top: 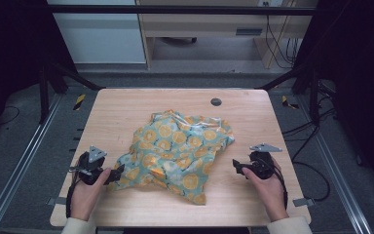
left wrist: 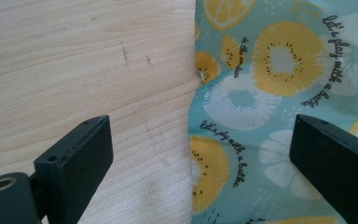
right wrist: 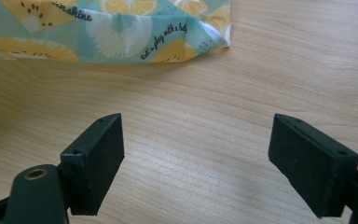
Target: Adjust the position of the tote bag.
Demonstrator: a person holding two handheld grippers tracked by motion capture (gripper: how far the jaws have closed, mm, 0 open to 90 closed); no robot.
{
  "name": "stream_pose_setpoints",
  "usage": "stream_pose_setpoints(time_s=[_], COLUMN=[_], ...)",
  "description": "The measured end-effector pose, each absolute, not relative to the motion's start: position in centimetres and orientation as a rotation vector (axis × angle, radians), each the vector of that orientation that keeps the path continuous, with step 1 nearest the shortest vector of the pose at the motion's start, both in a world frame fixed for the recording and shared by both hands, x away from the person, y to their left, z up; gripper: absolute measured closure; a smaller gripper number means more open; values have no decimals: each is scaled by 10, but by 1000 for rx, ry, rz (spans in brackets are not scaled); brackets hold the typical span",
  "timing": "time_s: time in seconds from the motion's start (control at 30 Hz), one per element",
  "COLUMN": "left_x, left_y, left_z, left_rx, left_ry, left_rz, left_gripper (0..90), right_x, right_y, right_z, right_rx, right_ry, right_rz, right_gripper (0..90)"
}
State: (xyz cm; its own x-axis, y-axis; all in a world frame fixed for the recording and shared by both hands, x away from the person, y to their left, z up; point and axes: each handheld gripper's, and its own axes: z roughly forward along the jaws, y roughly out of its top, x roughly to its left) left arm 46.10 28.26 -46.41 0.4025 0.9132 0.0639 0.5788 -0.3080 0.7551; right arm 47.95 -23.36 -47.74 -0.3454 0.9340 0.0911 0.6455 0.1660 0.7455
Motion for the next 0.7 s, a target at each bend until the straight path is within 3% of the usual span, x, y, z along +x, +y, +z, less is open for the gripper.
stream_pose_setpoints(time_s=[0.3, 0.5, 0.57, 0.7], left_x=[459, 459, 460, 459], left_y=[282, 280, 279, 280], left_z=[-464, -462, -462, -463], left_rx=[1995, 1995, 1991, 1988], left_ry=[1275, 1262, 1262, 1261], left_rz=[664, 676, 674, 665], left_gripper=[63, 63, 64, 65], right_x=[483, 506, 522, 540], right_y=[-234, -226, -221, -217], right_z=[-475, -446, -428, -418], right_rx=[1502, 1443, 1383, 1379], right_ry=[2122, 2156, 2186, 2205], right_rz=[1061, 1051, 983, 961], right_gripper=[273, 321, 437, 463])
